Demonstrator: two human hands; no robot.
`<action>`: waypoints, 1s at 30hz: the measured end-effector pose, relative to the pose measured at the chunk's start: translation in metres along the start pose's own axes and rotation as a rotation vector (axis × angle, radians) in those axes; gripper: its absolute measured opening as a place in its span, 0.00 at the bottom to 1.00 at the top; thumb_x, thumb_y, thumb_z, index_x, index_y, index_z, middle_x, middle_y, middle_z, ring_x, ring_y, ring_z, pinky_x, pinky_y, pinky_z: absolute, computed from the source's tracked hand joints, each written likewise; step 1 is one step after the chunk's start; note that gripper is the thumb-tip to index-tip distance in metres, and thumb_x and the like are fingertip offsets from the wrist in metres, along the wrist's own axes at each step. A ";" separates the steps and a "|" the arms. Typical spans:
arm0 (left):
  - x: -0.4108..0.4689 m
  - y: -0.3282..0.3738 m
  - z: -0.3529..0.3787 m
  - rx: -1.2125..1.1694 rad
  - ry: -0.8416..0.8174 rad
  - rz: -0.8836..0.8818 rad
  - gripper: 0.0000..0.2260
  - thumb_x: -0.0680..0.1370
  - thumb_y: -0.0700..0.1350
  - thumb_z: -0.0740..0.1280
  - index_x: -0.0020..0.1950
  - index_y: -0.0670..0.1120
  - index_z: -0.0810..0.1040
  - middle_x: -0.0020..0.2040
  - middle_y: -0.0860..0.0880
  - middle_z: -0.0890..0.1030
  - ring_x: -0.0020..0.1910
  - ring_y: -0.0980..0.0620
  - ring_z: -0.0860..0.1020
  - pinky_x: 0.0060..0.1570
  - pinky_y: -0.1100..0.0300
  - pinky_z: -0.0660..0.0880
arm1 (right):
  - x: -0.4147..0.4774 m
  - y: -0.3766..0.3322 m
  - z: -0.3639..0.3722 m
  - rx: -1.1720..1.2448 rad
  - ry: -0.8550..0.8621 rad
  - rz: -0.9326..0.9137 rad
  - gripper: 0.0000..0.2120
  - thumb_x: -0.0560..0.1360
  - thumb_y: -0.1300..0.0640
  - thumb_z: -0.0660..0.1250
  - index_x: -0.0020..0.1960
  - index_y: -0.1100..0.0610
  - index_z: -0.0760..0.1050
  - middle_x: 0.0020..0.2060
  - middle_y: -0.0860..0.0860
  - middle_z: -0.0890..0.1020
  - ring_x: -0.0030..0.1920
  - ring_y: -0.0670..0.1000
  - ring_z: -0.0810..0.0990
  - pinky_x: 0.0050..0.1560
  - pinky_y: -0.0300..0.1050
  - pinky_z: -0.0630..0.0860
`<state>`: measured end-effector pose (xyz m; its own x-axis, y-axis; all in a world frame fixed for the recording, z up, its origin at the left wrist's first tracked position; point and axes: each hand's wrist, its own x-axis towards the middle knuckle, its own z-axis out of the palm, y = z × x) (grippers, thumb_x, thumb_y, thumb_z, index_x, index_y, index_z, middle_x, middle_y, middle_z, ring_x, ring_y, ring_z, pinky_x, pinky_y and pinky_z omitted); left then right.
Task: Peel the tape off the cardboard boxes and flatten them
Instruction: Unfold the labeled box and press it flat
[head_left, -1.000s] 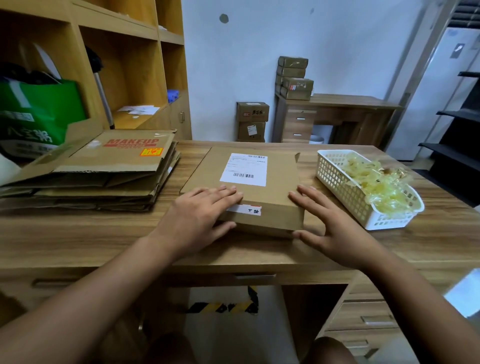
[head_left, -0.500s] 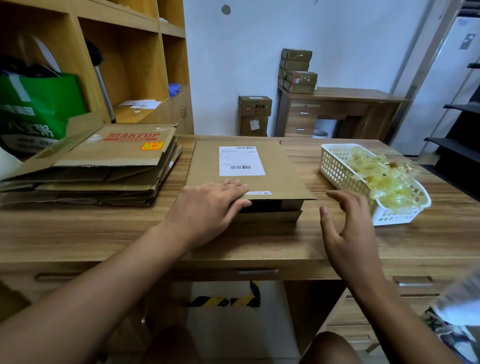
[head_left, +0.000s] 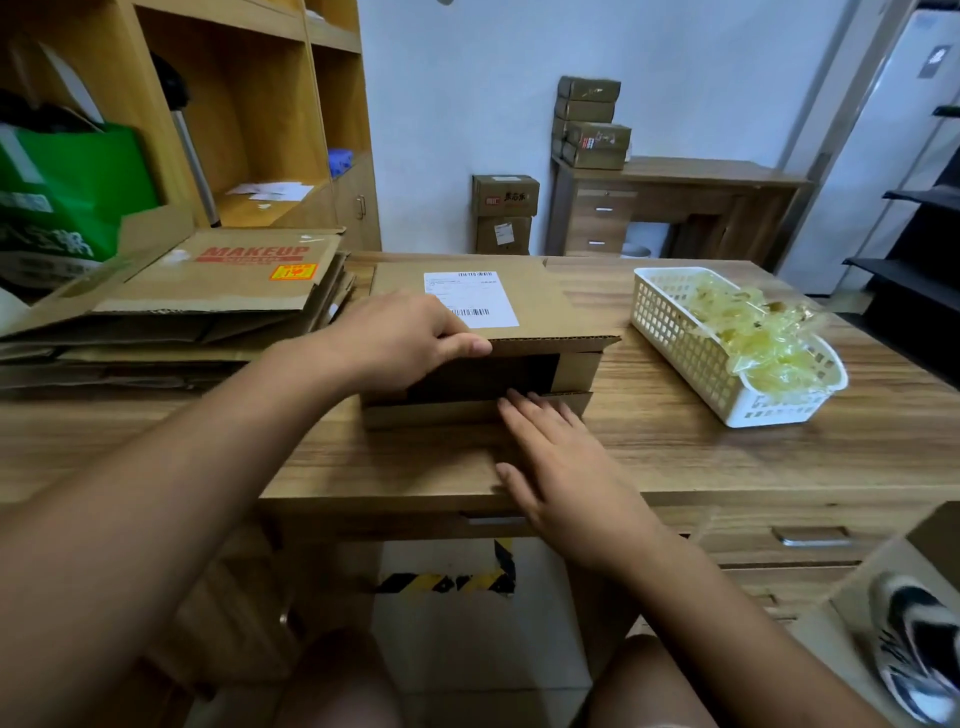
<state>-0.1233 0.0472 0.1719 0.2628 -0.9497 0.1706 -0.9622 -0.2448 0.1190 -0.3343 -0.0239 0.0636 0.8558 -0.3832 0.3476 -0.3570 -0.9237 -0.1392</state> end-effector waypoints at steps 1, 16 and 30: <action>0.002 0.000 -0.001 -0.009 -0.014 0.005 0.18 0.78 0.68 0.59 0.48 0.59 0.83 0.42 0.53 0.80 0.47 0.46 0.77 0.36 0.56 0.65 | 0.000 -0.001 0.000 0.004 0.014 0.008 0.29 0.84 0.46 0.57 0.82 0.54 0.57 0.80 0.50 0.62 0.80 0.49 0.57 0.81 0.44 0.45; 0.011 -0.003 -0.002 -0.079 -0.028 -0.014 0.24 0.78 0.67 0.60 0.51 0.49 0.84 0.45 0.48 0.82 0.43 0.51 0.76 0.43 0.55 0.73 | -0.010 -0.008 0.000 0.083 -0.028 0.085 0.21 0.85 0.46 0.54 0.75 0.49 0.69 0.60 0.44 0.75 0.60 0.45 0.73 0.54 0.41 0.75; 0.009 -0.005 -0.003 -0.173 -0.023 -0.041 0.22 0.78 0.66 0.63 0.44 0.49 0.83 0.40 0.48 0.81 0.41 0.50 0.76 0.39 0.54 0.70 | 0.072 -0.038 0.014 0.665 -0.276 0.278 0.29 0.81 0.57 0.61 0.81 0.46 0.61 0.69 0.52 0.77 0.50 0.48 0.81 0.48 0.40 0.77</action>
<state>-0.1158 0.0402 0.1758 0.2976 -0.9443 0.1405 -0.9237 -0.2476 0.2923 -0.2544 -0.0167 0.0812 0.8611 -0.5083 -0.0136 -0.3474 -0.5685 -0.7458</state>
